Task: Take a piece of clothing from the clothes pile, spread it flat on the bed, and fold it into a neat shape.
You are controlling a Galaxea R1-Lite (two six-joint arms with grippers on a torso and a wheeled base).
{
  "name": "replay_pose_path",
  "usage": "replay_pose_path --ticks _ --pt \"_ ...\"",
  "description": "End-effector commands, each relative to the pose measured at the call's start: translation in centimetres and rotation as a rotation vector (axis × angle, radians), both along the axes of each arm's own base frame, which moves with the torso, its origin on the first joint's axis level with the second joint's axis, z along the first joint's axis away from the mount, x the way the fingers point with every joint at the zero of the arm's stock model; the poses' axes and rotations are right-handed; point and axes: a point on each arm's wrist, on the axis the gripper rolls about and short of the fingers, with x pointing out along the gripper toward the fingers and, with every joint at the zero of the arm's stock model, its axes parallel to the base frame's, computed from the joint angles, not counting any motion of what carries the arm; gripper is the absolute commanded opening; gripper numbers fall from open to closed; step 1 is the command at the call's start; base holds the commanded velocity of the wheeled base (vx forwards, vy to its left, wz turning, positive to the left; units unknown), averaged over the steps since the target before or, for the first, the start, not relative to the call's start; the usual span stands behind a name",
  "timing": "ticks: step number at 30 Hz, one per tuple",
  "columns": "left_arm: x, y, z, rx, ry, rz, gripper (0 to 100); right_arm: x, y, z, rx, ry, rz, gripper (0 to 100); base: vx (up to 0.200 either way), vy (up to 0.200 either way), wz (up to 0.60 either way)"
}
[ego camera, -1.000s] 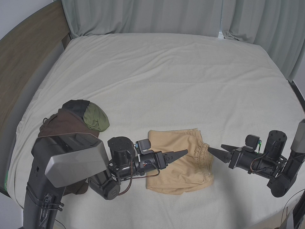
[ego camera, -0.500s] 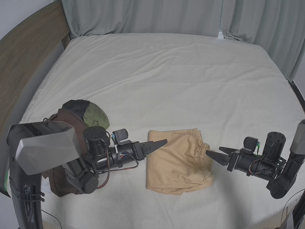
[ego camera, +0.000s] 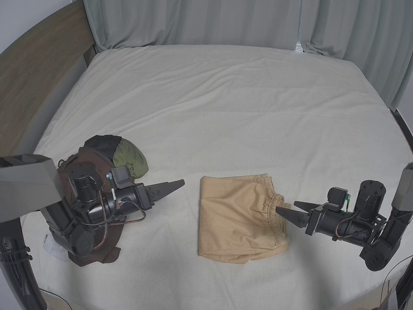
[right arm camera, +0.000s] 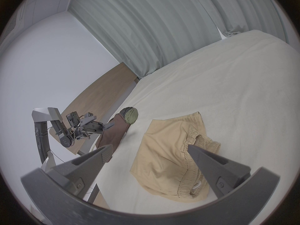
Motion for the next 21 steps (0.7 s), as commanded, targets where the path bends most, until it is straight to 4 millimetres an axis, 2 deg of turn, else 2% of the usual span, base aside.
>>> replay_pose_path --ticks 1,6,10,11,16,21 --pt "-0.7 2.4 1.5 -0.004 -0.029 0.039 100 -0.1 0.2 0.1 0.001 -0.004 0.009 100 0.000 0.000 0.00" --pt "-1.4 4.9 1.8 0.032 -0.062 0.087 100 -0.2 0.4 0.0 0.000 0.000 0.017 100 0.000 0.000 0.00" --pt "-2.2 7.3 1.3 0.075 -0.077 0.096 100 -0.2 0.5 -0.1 -0.001 0.003 0.021 100 0.000 0.000 0.00" --pt "-2.9 10.1 0.9 0.178 -0.166 0.159 100 -0.3 0.6 -0.1 -0.002 0.004 0.024 100 0.000 0.000 0.00" --pt "-3.9 11.5 0.3 0.281 -0.276 0.148 100 -0.5 0.8 -0.2 -0.004 0.013 0.033 100 0.000 0.000 0.00" --pt "-4.0 12.2 0.4 0.353 -0.364 0.154 100 -0.7 0.7 -0.3 -0.007 0.021 0.035 100 0.000 0.000 0.00"
